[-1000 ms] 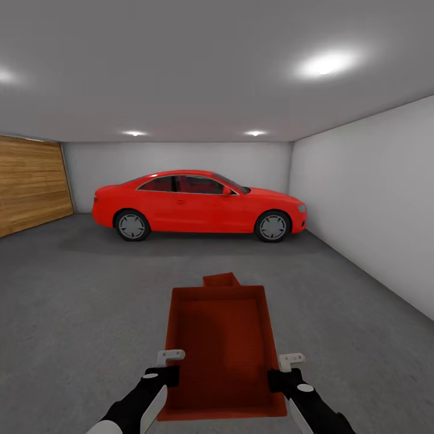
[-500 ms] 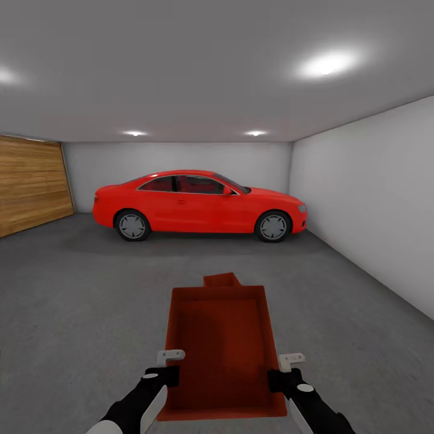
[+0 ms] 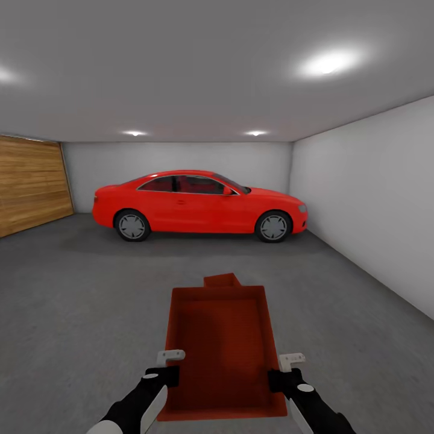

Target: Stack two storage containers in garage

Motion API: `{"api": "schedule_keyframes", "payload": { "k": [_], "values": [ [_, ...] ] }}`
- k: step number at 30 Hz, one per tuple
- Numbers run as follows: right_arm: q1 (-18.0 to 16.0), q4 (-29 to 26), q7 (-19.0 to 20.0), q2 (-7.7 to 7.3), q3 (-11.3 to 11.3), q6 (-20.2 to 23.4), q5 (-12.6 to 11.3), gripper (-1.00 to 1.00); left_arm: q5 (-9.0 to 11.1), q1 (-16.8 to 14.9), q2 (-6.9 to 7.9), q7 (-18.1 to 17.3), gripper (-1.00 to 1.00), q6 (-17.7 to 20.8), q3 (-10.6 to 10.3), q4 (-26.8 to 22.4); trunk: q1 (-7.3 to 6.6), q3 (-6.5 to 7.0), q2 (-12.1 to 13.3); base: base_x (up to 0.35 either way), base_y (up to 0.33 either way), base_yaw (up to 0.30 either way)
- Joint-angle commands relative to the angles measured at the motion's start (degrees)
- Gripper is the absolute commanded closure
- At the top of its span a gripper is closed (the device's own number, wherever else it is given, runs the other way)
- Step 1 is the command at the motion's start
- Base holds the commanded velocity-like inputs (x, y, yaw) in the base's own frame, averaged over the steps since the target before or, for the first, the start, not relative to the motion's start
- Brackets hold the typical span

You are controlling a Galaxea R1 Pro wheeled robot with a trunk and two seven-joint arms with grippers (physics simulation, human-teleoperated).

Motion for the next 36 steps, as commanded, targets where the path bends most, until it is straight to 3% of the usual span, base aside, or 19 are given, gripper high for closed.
{"api": "schedule_keyframes", "payload": {
  "k": [1, 12, 36],
  "values": [
    [0.03, 0.06, -0.09, 3.89, 0.04, 0.36, -0.09, 1.0, -0.56, -0.02, -4.41, 0.58, 1.0, 0.29, -0.01, -0.55, 0.04, -0.03, -0.05, 0.084, 0.0, 0.0],
    [0.03, 0.05, -0.09, 3.89, 0.04, 0.37, -0.09, 1.0, -0.52, -0.01, -4.41, 0.59, 1.0, 0.29, -0.01, -0.56, 0.04, -0.03, -0.05, 0.013, 0.0, 0.0],
    [0.03, 0.04, -0.09, 3.89, 0.04, 0.37, -0.09, 1.0, -0.54, -0.02, -4.41, 0.6, 1.0, 0.29, -0.01, -0.56, 0.04, -0.03, -0.05, 0.119, 0.0, 0.0]
  ]
}}
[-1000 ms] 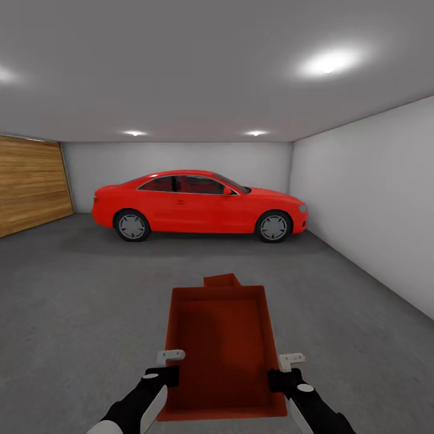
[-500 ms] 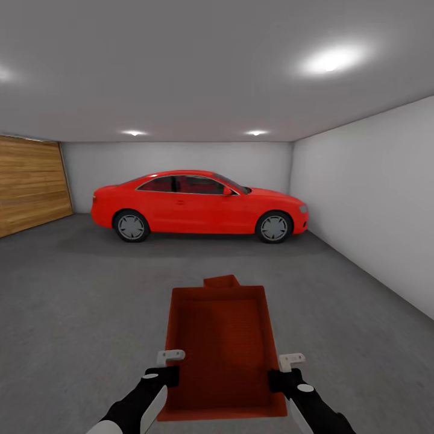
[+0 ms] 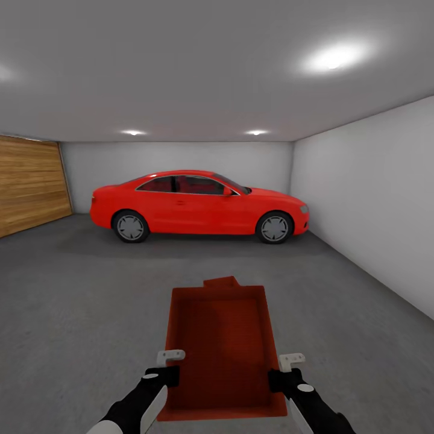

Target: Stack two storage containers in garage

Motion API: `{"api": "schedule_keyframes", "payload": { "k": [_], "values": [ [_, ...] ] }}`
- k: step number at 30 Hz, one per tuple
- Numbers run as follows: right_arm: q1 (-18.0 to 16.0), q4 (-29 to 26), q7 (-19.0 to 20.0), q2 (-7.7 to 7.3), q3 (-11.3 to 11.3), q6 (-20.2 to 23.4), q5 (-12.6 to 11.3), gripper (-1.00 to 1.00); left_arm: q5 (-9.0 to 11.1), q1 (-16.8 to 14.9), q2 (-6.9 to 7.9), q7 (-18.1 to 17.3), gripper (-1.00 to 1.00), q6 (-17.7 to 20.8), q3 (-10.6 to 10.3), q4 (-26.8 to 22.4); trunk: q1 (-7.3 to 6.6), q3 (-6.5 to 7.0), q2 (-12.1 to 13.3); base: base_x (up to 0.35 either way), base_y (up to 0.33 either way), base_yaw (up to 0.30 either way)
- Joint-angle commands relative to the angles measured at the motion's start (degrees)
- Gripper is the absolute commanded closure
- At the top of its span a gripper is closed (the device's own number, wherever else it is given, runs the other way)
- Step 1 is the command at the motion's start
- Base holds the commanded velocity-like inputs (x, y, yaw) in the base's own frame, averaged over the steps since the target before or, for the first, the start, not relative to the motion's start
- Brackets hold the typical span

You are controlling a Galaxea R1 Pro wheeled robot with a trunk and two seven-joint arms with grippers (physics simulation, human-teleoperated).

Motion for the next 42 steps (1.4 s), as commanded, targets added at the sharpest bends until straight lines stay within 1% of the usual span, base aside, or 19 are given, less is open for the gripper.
{"api": "schedule_keyframes", "payload": {
  "k": [1, 13, 19, 36, 42],
  "values": [
    [0.03, 0.05, -0.09, 3.87, 0.06, 0.36, -0.12, 1.0, -0.52, -0.01, -4.43, 0.63, 1.0, 0.28, -0.04, -0.54, 0.03, -0.03, -0.05, 0.044, 0.0, 0.0],
    [0.03, 0.05, -0.09, 3.86, 0.06, 0.36, -0.12, 1.0, -0.57, -0.02, -4.43, 0.68, 1.0, 0.28, -0.04, -0.54, 0.03, -0.03, -0.05, 0.007, 0.0, 0.0],
    [0.03, 0.05, -0.09, 3.87, 0.06, 0.36, -0.12, 1.0, -0.5, -0.03, -4.43, 0.62, 1.0, 0.28, -0.04, -0.54, 0.03, -0.03, -0.05, 0.121, 0.0, 0.0],
    [0.03, 0.05, -0.09, 3.87, 0.06, 0.36, -0.12, 1.0, -0.42, 0.01, -4.43, 0.62, 1.0, 0.28, -0.04, -0.54, 0.03, -0.03, -0.05, 0.004, 0.0, 0.0],
    [0.03, 0.06, -0.09, 3.87, 0.06, 0.36, -0.12, 1.0, -0.5, -0.02, -4.43, 0.62, 1.0, 0.28, -0.04, -0.54, 0.03, -0.03, -0.05, 0.232, 0.0, 0.0]
  ]
}}
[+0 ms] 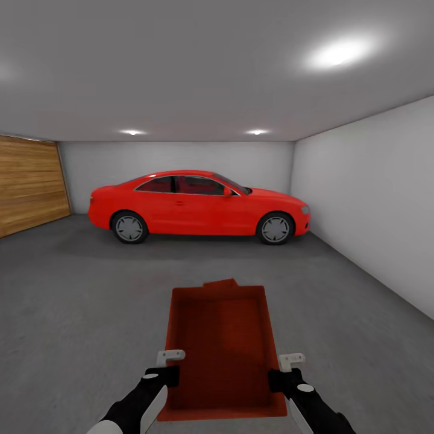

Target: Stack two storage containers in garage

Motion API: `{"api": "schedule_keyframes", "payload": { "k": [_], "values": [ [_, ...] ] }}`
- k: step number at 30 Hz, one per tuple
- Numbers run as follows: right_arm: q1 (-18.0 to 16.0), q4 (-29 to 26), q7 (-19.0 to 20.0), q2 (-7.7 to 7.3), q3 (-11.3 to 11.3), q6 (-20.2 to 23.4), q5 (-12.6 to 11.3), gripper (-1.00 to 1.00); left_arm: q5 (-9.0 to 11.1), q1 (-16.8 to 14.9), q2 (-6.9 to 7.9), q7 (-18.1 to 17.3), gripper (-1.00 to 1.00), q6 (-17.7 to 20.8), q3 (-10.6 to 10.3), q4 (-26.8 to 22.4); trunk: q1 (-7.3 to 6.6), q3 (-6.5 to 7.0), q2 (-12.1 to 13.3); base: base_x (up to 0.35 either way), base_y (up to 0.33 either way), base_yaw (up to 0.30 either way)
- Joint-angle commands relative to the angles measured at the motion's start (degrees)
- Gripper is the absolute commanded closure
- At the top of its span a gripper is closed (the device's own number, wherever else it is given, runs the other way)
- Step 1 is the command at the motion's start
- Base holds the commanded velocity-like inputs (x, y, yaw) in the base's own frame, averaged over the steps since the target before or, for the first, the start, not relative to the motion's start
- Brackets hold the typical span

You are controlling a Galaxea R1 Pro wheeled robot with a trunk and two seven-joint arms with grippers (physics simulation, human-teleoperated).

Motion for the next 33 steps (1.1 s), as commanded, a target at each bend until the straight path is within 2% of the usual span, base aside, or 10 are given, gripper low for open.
{"api": "schedule_keyframes", "payload": {
  "k": [1, 7, 18, 33],
  "values": [
    [0.03, 0.05, -0.09, 3.87, 0.06, 0.36, -0.12, 1.0, -0.51, -0.03, -4.43, 0.63, 1.0, 0.28, -0.04, -0.54, 0.05, -0.03, -0.04, 0.309, 0.0, 0.0],
    [0.03, 0.06, -0.09, 3.87, 0.06, 0.36, -0.12, 1.0, -0.44, -0.03, -4.43, 0.55, 1.0, 0.28, -0.04, -0.54, 0.05, -0.03, -0.04, 0.233, 0.0, 0.0],
    [0.03, 0.04, -0.09, 3.87, 0.06, 0.36, -0.12, 1.0, -0.53, -0.02, -4.43, 0.62, 1.0, 0.28, -0.04, -0.54, 0.05, -0.03, -0.04, 0.045, 0.0, 0.0],
    [0.03, 0.05, -0.09, 3.87, 0.06, 0.36, -0.12, 1.0, -0.52, -0.04, -4.43, 0.63, 1.0, 0.28, -0.04, -0.54, 0.05, -0.03, -0.04, 0.311, 0.0, 0.0]
  ]
}}
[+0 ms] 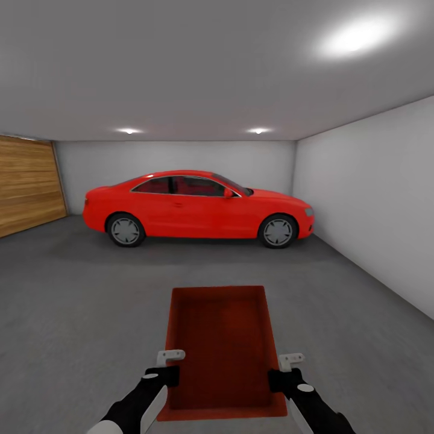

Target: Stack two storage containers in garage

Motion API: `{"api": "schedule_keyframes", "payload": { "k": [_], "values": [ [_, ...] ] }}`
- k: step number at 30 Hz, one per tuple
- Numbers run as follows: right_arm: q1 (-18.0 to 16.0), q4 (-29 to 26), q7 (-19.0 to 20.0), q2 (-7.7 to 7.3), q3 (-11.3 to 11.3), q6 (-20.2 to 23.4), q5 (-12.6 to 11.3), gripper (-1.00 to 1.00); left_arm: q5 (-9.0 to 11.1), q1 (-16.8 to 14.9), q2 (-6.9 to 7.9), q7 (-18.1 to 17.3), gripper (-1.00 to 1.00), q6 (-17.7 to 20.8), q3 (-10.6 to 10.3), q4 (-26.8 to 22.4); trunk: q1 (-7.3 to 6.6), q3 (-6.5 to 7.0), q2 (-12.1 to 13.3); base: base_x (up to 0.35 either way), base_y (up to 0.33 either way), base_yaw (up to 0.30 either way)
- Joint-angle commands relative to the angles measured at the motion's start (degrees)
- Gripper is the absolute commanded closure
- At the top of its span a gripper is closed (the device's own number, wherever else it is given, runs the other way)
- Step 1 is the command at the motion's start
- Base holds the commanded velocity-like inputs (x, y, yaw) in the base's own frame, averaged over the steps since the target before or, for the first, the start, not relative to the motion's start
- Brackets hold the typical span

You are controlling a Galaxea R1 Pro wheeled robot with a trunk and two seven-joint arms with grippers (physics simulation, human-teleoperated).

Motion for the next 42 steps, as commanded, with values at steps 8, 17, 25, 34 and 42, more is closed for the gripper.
{"api": "schedule_keyframes", "payload": {
  "k": [8, 17, 25, 34, 42],
  "values": [
    [0.03, 0.05, -0.09, 3.87, 0.06, 0.35, -0.12, 1.0, -0.51, -0.01, -4.43, 0.61, 1.0, 0.28, -0.03, -0.57, 0.05, -0.03, -0.04, 0.326, 0.0, 0.0],
    [0.03, 0.06, -0.09, 3.87, 0.06, 0.35, -0.12, 1.0, -0.51, -0.01, -4.43, 0.54, 1.0, 0.28, -0.03, -0.57, 0.05, -0.03, -0.04, 0.326, 0.0, 0.0],
    [0.03, 0.07, -0.09, 3.87, 0.06, 0.35, -0.12, 1.0, -0.51, -0.02, -4.43, 0.54, 1.0, 0.28, -0.03, -0.57, 0.05, -0.03, -0.04, 0.326, 0.0, 0.0],
    [0.03, 0.05, -0.09, 3.87, 0.06, 0.35, -0.12, 1.0, -0.51, -0.01, -4.43, 0.54, 1.0, 0.22, -0.03, -0.57, 0.05, -0.03, -0.04, 0.326, 0.0, 0.0],
    [0.03, 0.04, -0.09, 3.87, -0.02, 0.28, -0.12, 1.0, -0.51, -0.02, -4.43, 0.55, 1.0, 0.2, -0.03, -0.57, 0.05, -0.03, -0.04, 0.326, 0.0, 0.0]
  ]
}}
